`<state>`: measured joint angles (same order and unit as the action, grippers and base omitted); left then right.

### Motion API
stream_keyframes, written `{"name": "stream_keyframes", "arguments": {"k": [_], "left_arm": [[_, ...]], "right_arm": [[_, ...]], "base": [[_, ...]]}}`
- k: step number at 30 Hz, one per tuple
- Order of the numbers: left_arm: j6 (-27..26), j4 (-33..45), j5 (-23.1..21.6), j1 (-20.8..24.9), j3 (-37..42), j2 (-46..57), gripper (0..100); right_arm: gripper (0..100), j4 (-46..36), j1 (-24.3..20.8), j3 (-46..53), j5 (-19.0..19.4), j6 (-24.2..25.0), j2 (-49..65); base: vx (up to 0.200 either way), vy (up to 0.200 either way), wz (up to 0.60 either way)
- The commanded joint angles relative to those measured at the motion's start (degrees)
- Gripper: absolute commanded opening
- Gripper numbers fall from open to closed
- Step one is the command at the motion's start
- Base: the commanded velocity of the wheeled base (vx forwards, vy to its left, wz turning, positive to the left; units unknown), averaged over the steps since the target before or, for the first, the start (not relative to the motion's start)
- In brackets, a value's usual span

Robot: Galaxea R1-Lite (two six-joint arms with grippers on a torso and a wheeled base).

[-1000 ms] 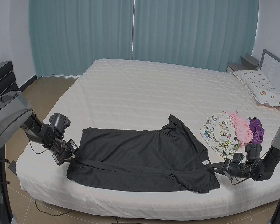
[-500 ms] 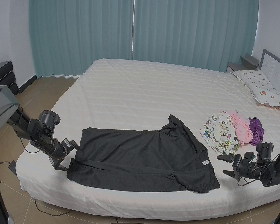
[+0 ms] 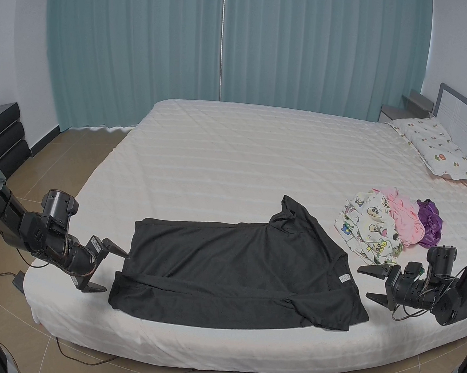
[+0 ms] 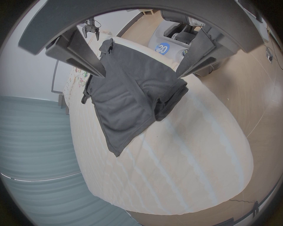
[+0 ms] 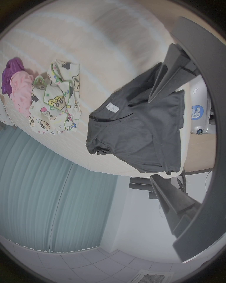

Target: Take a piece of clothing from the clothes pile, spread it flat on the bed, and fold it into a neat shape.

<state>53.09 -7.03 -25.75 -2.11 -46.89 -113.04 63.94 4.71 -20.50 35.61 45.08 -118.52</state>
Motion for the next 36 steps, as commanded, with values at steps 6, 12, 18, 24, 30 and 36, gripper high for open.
{"name": "stream_keyframes", "arguments": {"k": [6, 12, 18, 24, 30, 36], "left_arm": [[0.17, -0.09, -0.09, -0.09, 0.22, -0.16, 100], [1.58, -0.09, -0.01, -0.18, -0.31, -0.07, 100], [2.46, -0.17, -0.09, -0.70, -0.49, -0.07, 100], [2.54, -0.09, -3.70, -2.46, -0.49, 0.37, 100], [2.37, -0.09, -3.78, -2.64, -0.40, -0.07, 100], [2.02, -0.09, -3.87, -2.64, -0.05, -0.16, 100]], "right_arm": [[100, 4.62, -0.57, 2.57, -0.01, -0.08, -2.95], [100, 5.41, -0.40, 2.66, -0.10, -0.08, -3.39], [100, 5.41, -0.49, 2.66, -0.10, -0.08, -3.39], [100, 5.41, -0.40, 2.66, -0.10, -0.08, -3.39], [100, 5.41, -0.40, 2.66, -0.10, -0.08, -3.48], [100, 5.41, -0.40, 2.49, -0.19, -0.08, -3.48]], "base": [[0.033, 0.000, 0.00], [0.000, 0.000, 0.00], [0.000, 0.000, 0.00], [0.000, 0.067, 0.00], [0.000, 0.133, 0.00], [0.000, 0.000, 0.00]]}}
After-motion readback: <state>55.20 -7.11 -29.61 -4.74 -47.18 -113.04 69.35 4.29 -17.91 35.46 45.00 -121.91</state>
